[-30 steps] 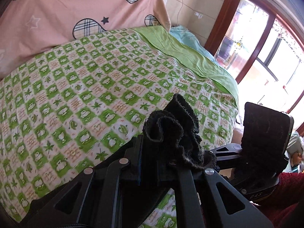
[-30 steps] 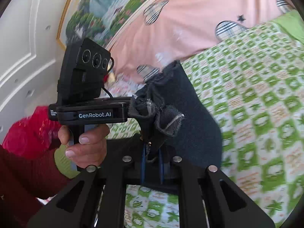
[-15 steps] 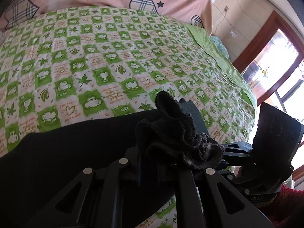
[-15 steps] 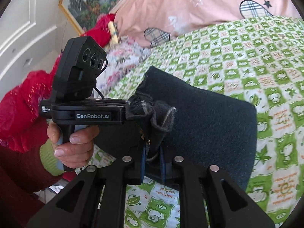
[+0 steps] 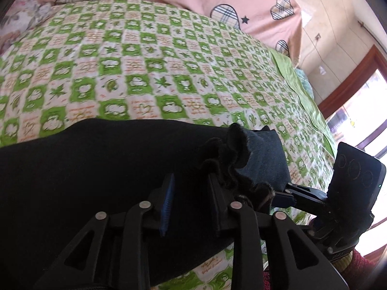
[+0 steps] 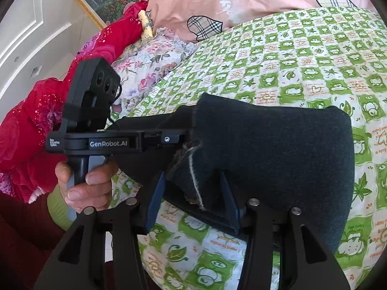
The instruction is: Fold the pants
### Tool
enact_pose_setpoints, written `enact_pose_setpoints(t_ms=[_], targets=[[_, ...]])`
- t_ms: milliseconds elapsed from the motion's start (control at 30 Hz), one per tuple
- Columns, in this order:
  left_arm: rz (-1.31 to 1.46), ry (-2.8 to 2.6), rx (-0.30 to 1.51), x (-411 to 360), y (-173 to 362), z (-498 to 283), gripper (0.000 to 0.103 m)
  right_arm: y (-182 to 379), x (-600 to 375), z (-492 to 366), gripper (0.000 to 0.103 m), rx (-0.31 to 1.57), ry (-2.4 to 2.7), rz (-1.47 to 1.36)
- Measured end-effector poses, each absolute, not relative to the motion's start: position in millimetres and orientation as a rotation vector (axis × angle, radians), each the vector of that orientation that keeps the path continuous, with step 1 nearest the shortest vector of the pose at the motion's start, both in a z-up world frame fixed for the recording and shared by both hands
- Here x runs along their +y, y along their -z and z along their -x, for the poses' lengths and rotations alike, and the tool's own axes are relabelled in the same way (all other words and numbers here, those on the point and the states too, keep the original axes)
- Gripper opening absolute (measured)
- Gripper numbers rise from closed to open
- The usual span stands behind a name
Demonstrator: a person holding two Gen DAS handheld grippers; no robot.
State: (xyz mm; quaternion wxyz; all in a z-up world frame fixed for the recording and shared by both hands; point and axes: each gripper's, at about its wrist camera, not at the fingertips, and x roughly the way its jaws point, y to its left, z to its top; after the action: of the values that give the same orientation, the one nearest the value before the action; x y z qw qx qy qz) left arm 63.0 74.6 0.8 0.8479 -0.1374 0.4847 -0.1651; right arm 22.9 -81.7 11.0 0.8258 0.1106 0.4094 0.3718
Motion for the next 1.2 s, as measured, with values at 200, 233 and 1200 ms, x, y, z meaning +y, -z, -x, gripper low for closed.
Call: enact_pose_setpoints(t_ms=[200, 233, 1200], targets=[[0.368, 0.238, 1.002, 107, -2, -35, 0.045, -26, -75, -24, 0.049, 0.842, -0.82, -0.227], [0.381, 0.219, 0.999, 112, -3, -31, 0.046, -29, -74, -24, 0.049, 0.838, -0.825, -0.225], [0.693, -0.269, 0.846, 272, -14, 105, 0.05, -45, 72, -66, 0.049, 0.872, -1.075, -0.043]])
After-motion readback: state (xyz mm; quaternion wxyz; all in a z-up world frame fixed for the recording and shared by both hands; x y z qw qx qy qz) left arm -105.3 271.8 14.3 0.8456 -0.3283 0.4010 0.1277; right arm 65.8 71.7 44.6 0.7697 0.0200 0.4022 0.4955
